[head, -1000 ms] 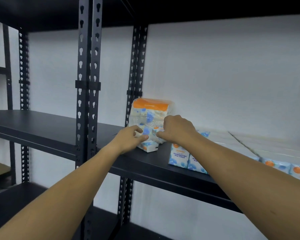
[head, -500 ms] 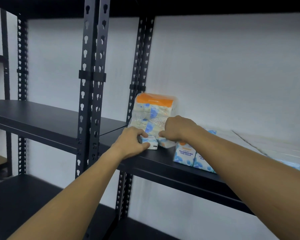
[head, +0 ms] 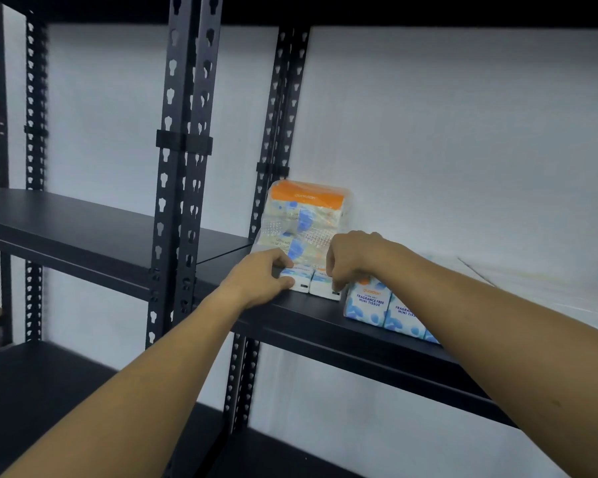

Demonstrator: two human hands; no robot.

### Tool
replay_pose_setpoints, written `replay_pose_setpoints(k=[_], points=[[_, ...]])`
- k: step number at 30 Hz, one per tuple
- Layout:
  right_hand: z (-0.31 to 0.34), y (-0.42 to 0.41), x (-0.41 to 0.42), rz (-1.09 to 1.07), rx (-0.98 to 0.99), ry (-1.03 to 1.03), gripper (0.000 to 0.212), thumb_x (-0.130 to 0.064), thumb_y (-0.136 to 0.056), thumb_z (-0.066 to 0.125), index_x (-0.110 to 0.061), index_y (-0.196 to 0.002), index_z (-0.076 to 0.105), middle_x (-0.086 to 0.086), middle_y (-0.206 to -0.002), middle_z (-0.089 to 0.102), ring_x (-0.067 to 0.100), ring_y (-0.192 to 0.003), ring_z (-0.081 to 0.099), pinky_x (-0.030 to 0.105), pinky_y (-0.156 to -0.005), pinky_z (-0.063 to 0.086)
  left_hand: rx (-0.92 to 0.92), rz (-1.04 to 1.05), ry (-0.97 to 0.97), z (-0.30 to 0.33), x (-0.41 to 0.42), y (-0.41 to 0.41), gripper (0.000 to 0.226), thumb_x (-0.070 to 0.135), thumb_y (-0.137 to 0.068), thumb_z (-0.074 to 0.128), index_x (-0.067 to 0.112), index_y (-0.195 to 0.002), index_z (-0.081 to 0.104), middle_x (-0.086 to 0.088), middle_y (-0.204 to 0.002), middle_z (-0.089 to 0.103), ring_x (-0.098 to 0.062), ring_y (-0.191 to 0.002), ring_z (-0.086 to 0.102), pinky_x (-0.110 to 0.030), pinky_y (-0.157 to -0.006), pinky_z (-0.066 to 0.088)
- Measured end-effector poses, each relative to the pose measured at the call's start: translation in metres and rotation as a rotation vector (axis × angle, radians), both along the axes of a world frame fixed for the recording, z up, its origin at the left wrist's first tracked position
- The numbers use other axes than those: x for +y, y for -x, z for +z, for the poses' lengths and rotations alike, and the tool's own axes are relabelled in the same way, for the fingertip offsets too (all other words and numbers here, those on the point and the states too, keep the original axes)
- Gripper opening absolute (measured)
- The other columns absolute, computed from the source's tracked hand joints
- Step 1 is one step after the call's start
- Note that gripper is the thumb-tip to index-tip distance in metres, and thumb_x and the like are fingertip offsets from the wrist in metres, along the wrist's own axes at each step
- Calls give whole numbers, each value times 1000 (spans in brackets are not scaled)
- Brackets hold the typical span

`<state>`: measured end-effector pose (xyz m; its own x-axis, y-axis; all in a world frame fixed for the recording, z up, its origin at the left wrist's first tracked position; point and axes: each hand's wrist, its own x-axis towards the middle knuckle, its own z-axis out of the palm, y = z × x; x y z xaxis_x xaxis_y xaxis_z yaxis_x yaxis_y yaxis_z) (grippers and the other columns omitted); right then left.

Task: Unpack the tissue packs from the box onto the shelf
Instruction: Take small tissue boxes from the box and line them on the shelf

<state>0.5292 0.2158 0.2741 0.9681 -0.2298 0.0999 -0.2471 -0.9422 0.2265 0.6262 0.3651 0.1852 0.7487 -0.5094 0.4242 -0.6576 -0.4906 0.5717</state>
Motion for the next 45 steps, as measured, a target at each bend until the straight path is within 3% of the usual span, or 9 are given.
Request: replay_pose_setpoints(k=[2,7,15,21,32,38,40,42,45], points=[[-3,-1,-1,-3,-27,17,28,-34,-74,81,-19,-93,67,0,-92,72,21,-87,68,36,-84,54,-10,30,-2,-1,-2,0,24,39,-84,69,40,-107,61,11,-123,63,-12,-111,58,-41,-99,49],[-7,-2,-3,-24,-81,19,27,-32,-75,80,-17,-94,67,2,-90,69,22,-86,64,33,-78,50,-4,79,-21,-1,-4,-1,29,42,-87,65,41,-116,64,10,-116,63,-12,-107,58,-40,-95,49],[-12,-4,-5,-53,-124,27,32,-32,-77,80,-19,-103,66,3,-99,67,24,-93,59,38,-86,51,62,100,-15,1,-10,-5,26,40,-89,65,44,-115,62,19,-104,60,-11,-108,58,-46,-103,42],[-12,-4,-4,-60,-119,38,29,-30,-76,81,-19,-94,61,4,-97,66,24,-91,59,38,-85,52,44,112,-41,2,-11,-4,28,41,-92,61,44,-120,60,15,-121,64,-13,-115,56,-46,-105,40],[-11,-1,-1,-52,-104,63,28,-22,-80,77,-16,-93,53,4,-91,61,24,-89,57,35,-78,51,44,100,-41,1,-10,-4,31,41,-97,51,47,-128,57,17,-127,62,-14,-120,53,-44,-107,38],[-5,0,-4,-2,-182,-41,19,-20,-81,63,-15,-68,50,2,-70,56,21,-66,53,31,-65,45,61,72,34,0,-8,-1,31,40,-97,46,47,-126,56,18,-126,62,-14,-118,55,-47,-106,40],[1,7,-6,30,-264,-83,12,-19,-83,58,-12,-75,62,5,-73,65,24,-67,61,32,-71,51,63,51,102,2,-6,2,30,39,-97,45,45,-124,57,15,-125,62,-15,-115,56,-44,-103,43],[8,15,-11,59,-348,-105,20,-20,-86,56,-12,-93,73,5,-88,73,25,-80,67,35,-76,53,68,10,219,5,-3,7,30,29,-99,45,37,-125,59,9,-122,64,-13,-111,57,-33,-95,46],[18,31,-25,65,-412,-104,27,-24,-90,51,-19,-104,74,1,-102,72,25,-90,65,37,-82,52,38,-10,337,10,1,17,31,18,-101,43,28,-124,62,3,-123,63,-6,-102,56,-18,-79,41]])
